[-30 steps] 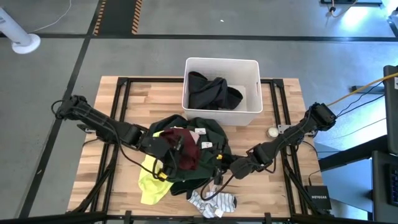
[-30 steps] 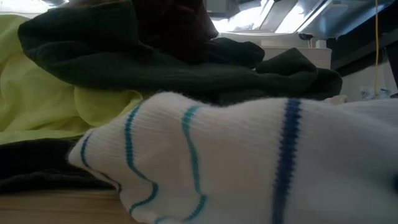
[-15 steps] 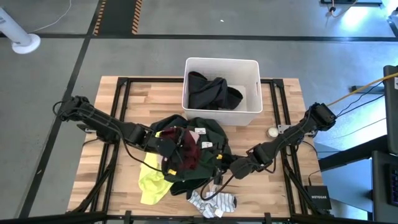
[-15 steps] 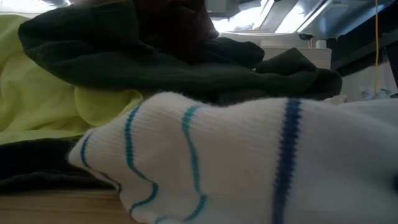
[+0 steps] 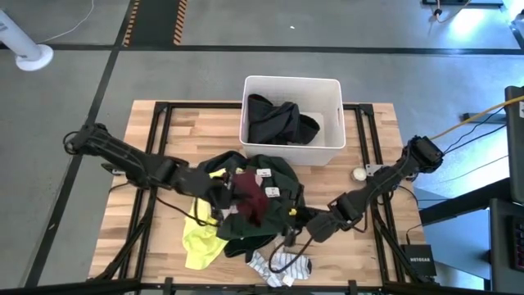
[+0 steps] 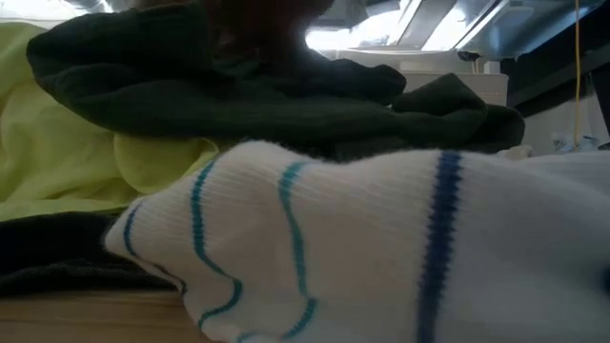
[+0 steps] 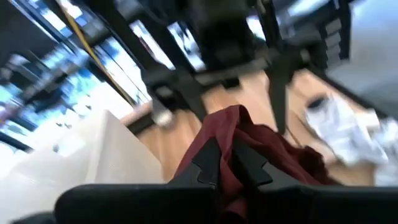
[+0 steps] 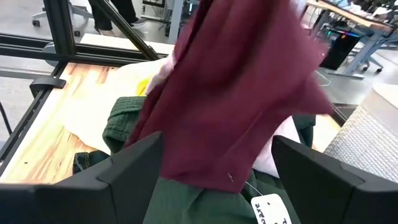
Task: Sort clothes
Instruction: Put the red underwear into the white laundry organizer
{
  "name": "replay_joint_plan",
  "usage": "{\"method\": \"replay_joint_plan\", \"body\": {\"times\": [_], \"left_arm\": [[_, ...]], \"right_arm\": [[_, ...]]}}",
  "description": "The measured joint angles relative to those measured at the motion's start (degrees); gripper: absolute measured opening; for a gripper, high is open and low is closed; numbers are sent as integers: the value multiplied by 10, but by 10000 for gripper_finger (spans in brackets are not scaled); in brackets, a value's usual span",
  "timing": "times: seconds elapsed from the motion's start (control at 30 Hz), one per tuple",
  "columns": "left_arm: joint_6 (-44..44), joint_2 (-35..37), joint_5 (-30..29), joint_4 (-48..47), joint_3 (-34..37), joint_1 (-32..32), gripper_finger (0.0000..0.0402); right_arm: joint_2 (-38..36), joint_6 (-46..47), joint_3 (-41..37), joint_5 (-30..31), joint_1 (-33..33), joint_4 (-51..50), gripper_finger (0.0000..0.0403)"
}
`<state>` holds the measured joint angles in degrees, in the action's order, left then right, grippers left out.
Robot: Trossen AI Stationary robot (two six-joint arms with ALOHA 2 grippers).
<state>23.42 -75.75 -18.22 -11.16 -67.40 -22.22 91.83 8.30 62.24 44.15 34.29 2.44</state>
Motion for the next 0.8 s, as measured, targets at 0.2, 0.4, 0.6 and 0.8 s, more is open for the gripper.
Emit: {"method": "replay_joint_plan", "body": {"times": [0.2,0.4,0.6,0.8], "left_arm": [[38,31,0,23,4,9,10],[56,59,1,127,80,61,8],[51,78,19,202,122,144,5],[53,78,21,227,124,212,5]], "right_arm": [[0,2,0,3,-1,0,317],[-1,3,0,3,-1,0,317],[-1,4,0,2,-2,-1,317],[-1,4,0,2,-2,-1,317]]}}
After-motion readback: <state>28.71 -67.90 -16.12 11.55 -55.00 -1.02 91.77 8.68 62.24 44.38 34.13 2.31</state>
